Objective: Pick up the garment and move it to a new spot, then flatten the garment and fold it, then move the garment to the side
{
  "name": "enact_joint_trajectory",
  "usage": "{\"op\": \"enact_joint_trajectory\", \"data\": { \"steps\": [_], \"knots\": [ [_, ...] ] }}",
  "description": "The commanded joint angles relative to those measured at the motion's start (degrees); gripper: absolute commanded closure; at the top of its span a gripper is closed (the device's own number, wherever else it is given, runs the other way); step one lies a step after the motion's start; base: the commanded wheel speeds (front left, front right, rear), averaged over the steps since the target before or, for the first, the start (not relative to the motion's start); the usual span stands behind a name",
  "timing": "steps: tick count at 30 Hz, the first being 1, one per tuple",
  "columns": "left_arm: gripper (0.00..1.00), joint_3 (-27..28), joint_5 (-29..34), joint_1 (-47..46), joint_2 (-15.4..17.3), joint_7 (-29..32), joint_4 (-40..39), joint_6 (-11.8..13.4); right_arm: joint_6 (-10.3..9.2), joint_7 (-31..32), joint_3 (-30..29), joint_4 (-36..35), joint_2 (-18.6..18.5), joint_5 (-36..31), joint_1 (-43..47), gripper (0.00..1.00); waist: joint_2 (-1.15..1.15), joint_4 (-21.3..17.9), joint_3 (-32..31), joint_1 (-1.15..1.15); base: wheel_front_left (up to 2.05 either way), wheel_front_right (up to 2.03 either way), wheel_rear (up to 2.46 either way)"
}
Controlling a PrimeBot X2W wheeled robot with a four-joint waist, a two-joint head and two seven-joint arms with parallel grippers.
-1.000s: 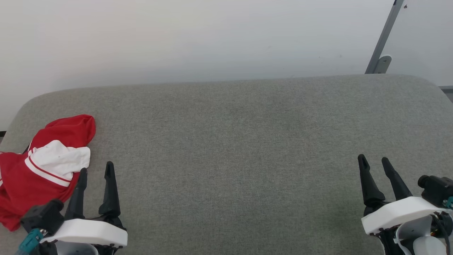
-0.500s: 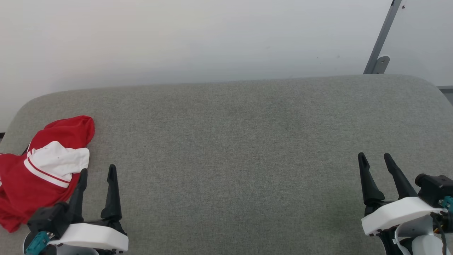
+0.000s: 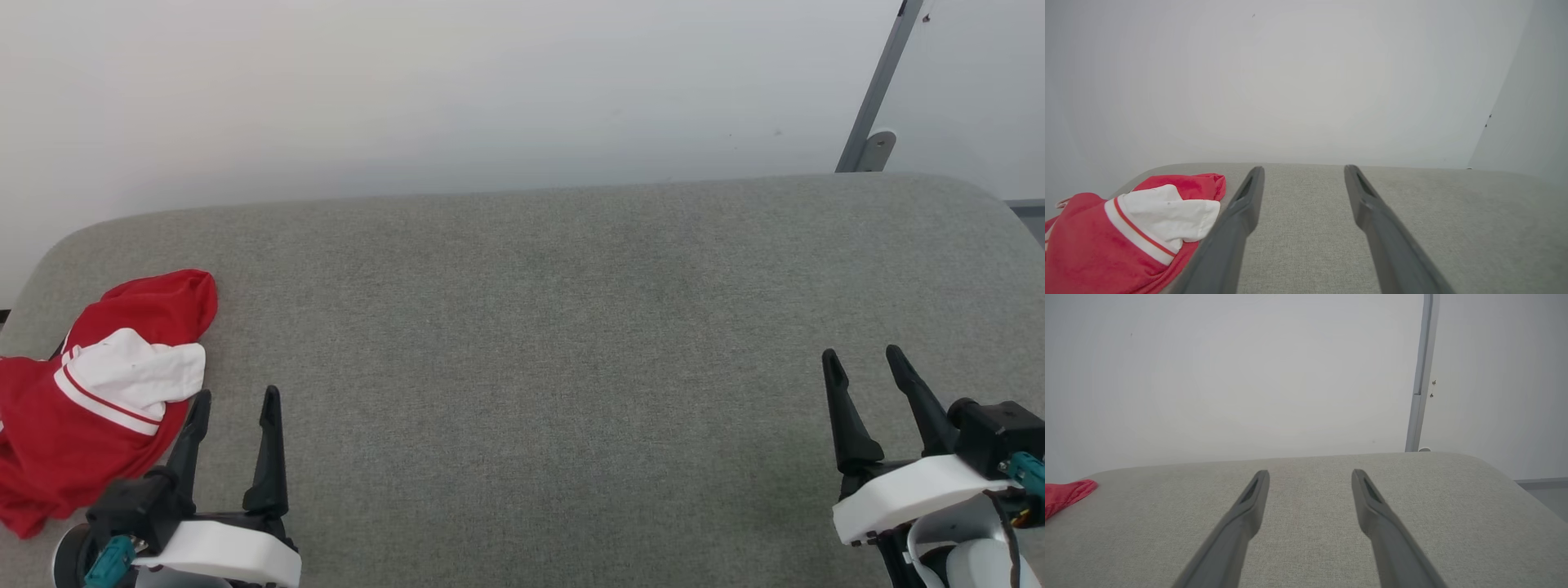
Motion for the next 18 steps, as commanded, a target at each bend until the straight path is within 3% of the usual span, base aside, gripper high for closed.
{"op": "enact_joint_trajectory", "data": {
  "steps": [1,18],
  "knots": [
    [0.0,-0.06,0.82,0.18,0.21,-0.35,0.01,-0.19,0.0,-0.51,0.01,-0.23,-0.18,-0.97,-0.54,0.0,0.0,0.0,-0.01,0.0,0.0,0.0,0.0],
    [0.0,0.03,0.9,-0.14,0.06,-0.73,0.96,-0.57,0.0,-1.27,0.26,-0.41,-0.37,-2.06,-0.41,0.0,0.0,0.11,-0.2,0.0,0.0,0.0,0.0]
  ]
}}
